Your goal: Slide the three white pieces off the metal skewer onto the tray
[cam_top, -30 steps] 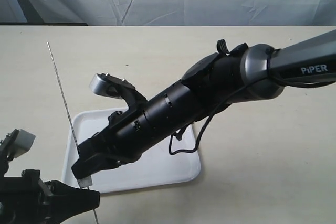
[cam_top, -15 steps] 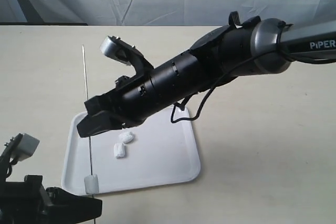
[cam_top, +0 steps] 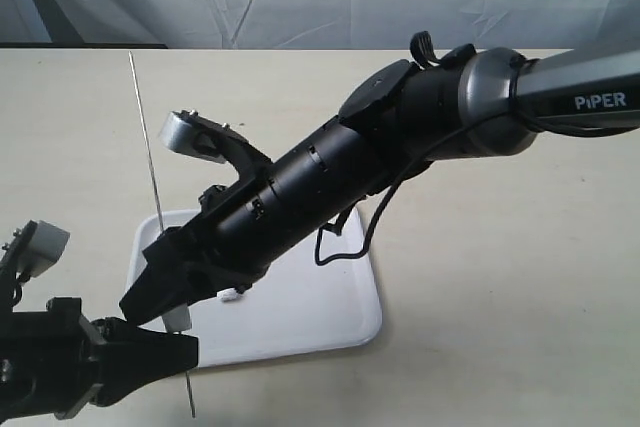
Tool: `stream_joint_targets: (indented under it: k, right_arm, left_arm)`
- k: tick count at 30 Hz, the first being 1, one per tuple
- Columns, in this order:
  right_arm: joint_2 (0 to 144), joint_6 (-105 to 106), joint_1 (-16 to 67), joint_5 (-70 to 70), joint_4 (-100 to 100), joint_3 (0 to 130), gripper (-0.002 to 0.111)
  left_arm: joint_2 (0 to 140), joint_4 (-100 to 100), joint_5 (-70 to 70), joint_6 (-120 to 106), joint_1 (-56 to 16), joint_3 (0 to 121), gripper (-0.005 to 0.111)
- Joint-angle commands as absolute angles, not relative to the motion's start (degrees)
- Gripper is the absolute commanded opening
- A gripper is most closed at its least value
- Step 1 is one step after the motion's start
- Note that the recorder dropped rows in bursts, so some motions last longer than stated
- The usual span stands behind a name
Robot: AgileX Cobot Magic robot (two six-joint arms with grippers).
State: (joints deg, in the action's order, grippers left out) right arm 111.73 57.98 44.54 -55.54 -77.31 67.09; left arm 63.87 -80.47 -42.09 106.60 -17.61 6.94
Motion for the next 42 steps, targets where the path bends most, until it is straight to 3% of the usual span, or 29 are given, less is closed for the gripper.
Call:
stream_joint_targets:
  k: [1, 16, 22, 25, 30, 32, 42]
  right_arm:
    - [111.6, 58.0, 44.7, -56.1, -77.4, 67.1, 0.046]
    - [111.6, 56.4, 44.7, -54.3, -74.5, 67.1, 0.046]
    - [111.6, 54.8, 44.7, -53.6, -72.5, 67.1, 0.041]
    - [111.6, 54.0, 44.7, -53.2, -71.4, 67.1, 0.035]
    - [111.6, 54.0, 44.7, -53.1, -71.3, 67.1, 0.006]
    - [111.6, 54.0, 44.7, -52.8, -71.8, 67.1, -0.001]
    - [111.4, 54.1, 44.4, -50.0, -75.3, 67.1, -0.001]
  left_arm:
    - [63.7, -79.4, -41.5, 106.3, -17.9, 7.5, 0.0]
    - [63.7, -74.8, -38.7, 104.7, -17.9, 7.5, 0.0]
    - [63.7, -73.9, -38.1, 104.3, -17.9, 7.5, 0.0]
    - [63.7, -73.5, -38.1, 104.2, -17.9, 7.5, 0.0]
    - [63.7, -73.5, -38.1, 104.1, -17.9, 7.5, 0.0]
    - [63.7, -73.5, -38.1, 104.1, -17.9, 7.5, 0.0]
    - [63.7, -78.3, -38.4, 105.7, -17.9, 7.5, 0.0]
